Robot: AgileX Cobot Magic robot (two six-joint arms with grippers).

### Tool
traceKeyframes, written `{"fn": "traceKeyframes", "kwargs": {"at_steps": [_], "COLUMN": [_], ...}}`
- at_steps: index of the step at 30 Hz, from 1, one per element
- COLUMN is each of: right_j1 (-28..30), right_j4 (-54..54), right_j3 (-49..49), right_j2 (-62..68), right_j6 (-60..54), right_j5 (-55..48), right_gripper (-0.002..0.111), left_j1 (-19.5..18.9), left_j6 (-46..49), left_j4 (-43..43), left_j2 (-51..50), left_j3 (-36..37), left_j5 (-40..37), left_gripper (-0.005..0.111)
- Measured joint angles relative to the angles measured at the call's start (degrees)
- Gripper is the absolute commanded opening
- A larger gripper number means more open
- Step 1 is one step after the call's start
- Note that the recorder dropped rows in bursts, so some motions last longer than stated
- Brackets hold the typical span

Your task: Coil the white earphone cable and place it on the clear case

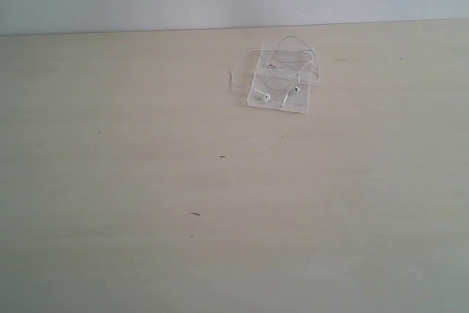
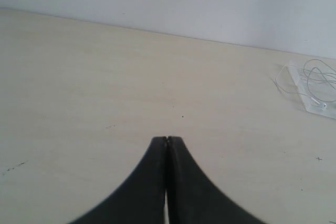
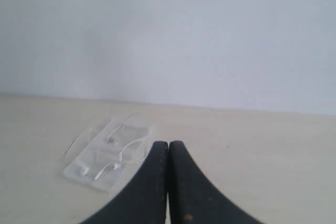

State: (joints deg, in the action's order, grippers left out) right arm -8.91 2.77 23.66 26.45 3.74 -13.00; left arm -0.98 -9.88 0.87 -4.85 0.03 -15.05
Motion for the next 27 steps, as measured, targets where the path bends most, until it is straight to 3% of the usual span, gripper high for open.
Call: {"fn": "traceKeyframes", "kwargs": {"at_steps": [9, 18, 27], "right_j1": [4.44, 4.96, 11.10], "right_j4": [0.23, 0.24, 0.24], "right_j3": [-8.54, -12.44, -23.27], "right_j2": [-20.68, -24.45, -26.09], "right_j6": [-0.48, -0.60, -0.60], "right_j5": [0.20, 1.98, 4.14], "right_gripper": [0.000, 0.000, 0.000], "left_j1": [0.00, 0.00, 0.00], "left_j6": [0.00, 0.00, 0.00], "left_j4": [0.00, 0.00, 0.00], "left_j2": [0.00, 0.00, 0.00], "left_j3": [0.00, 0.00, 0.00], "left_j5": [-0.10, -0.10, -0.10], "left_gripper": [0.000, 0.000, 0.000]}}
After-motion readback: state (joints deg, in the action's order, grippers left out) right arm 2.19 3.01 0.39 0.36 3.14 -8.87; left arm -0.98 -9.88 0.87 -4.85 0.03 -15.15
